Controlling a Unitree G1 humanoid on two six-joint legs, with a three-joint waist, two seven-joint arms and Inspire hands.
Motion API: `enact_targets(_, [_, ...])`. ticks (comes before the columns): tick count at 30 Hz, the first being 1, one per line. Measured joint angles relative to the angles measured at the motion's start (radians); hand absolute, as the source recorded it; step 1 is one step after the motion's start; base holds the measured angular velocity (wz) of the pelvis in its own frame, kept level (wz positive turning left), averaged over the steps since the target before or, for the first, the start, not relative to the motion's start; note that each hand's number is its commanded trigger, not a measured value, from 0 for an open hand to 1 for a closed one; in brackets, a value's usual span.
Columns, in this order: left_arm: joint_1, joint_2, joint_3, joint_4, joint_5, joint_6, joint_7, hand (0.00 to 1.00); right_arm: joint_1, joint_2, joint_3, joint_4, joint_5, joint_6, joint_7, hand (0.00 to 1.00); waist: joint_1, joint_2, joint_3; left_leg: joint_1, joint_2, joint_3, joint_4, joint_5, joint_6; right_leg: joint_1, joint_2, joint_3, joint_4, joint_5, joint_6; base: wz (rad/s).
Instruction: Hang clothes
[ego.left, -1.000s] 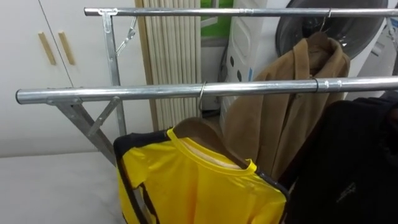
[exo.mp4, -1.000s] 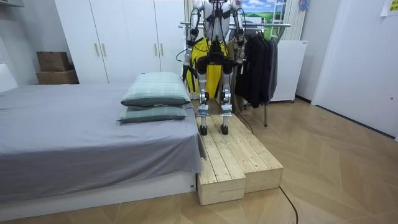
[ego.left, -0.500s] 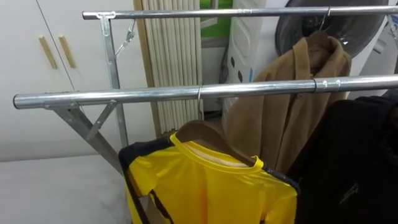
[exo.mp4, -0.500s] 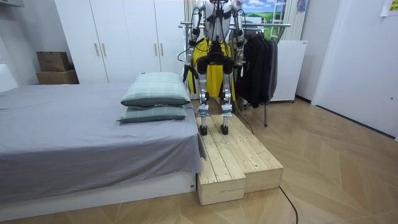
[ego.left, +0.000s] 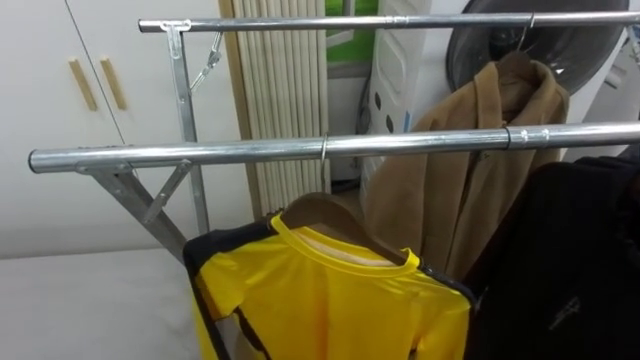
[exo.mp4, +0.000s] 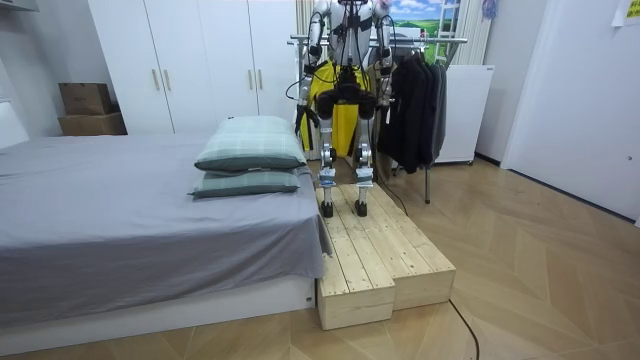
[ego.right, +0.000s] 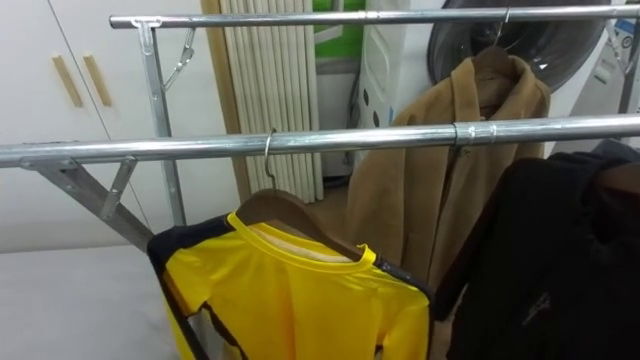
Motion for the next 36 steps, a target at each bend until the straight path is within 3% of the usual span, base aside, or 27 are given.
enact_targets(8, [0.0, -0.003, -0.001, 0.0, -0.009, 0.027, -0.007, 0.0, -0.011, 0.0, 0.0, 0.004, -0.008, 0.013, 0.005, 0.0, -0.001, 0.004, -0.001, -0.002, 0.0, 0.0, 0.0, 0.0, 0.0, 0.003, 0.0, 0.001, 0.0, 0.0, 0.0, 0.0])
enact_targets(29, [0.002, -0.003, -0.002, 0.009, -0.007, 0.034, -0.029, 0.0, -0.021, -0.001, 0.003, -0.008, -0.081, 0.01, 0.022, 0.0, -0.003, 0.016, 0.0027, -0.002, 0.004, -0.005, 0.002, -0.001, -0.001, -0.001, 0.0, -0.008, 0.002, -0.004, -0.003, 0.0])
enact_targets(36, [0.005, -0.015, -0.038, 0.006, 0.001, 0.045, -0.044, 0.0, -0.028, -0.003, 0.012, -0.016, -0.113, 0.011, 0.026, 0.0, 0.002, 0.026, -0.0031, -0.044, 0.0, -0.054, 0.033, -0.002, -0.004, -0.002, -0.009, -0.068, 0.005, -0.013, -0.007, 0.23])
